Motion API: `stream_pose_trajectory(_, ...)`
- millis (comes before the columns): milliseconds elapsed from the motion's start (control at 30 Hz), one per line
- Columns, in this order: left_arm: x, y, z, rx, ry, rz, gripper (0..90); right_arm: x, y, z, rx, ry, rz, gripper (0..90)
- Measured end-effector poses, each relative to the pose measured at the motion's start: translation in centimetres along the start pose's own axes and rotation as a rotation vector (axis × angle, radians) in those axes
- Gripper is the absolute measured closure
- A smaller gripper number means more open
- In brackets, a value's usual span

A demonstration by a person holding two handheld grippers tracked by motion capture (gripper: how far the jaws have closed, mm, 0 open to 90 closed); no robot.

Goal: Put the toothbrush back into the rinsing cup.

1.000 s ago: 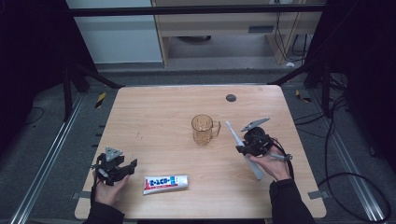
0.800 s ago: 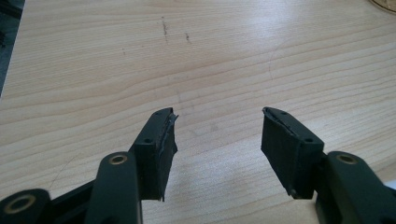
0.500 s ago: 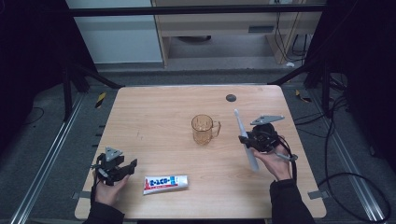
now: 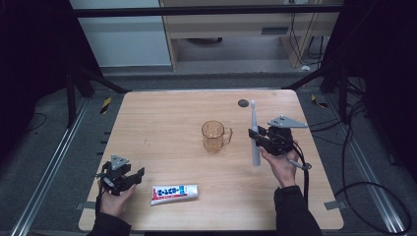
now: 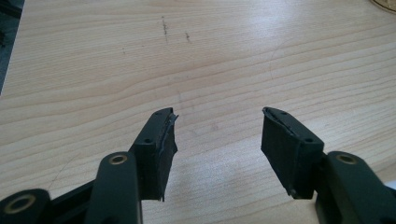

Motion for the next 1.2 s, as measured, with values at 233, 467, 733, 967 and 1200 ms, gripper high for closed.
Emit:
stream_pose_trajectory(233,0.0,0.0,0.0,0.002,0.001,-0.001,43.6,-0.6,-1.1,1.1,-0.017,0.102,-0.029,68.0)
stream_pose_trajectory(467,0.0,-0.1,0.0,0.003,0.002,-0.001,43.6,-1.2,-1.9,2.3,-0.028,0.158,-0.036,68.0)
stream_pose_trajectory(733,0.0,-0.2,0.0,0.007,0.003,0.001,43.6,-2.1,-2.6,3.4,-0.049,0.230,-0.054,68.0)
stream_pose_trajectory(967,0.0,-0.2,0.0,0.008,0.003,0.001,43.7,-3.0,-3.1,3.9,-0.064,0.271,-0.067,67.9)
stream_pose_trajectory(1200,0.0,-0.2,0.0,0.009,0.003,0.000,43.7,-3.7,-3.4,4.5,-0.079,0.299,-0.069,68.0)
Point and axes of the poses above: each handheld gripper's, and its own axes: x roughly backward along the jaws, z roughly out of its top, y roughly to its right, the point moved 1 cm from there along -x, roughly forward along the jaws, and after that the axes turned 3 degrees about x, right-handed, at the moved point
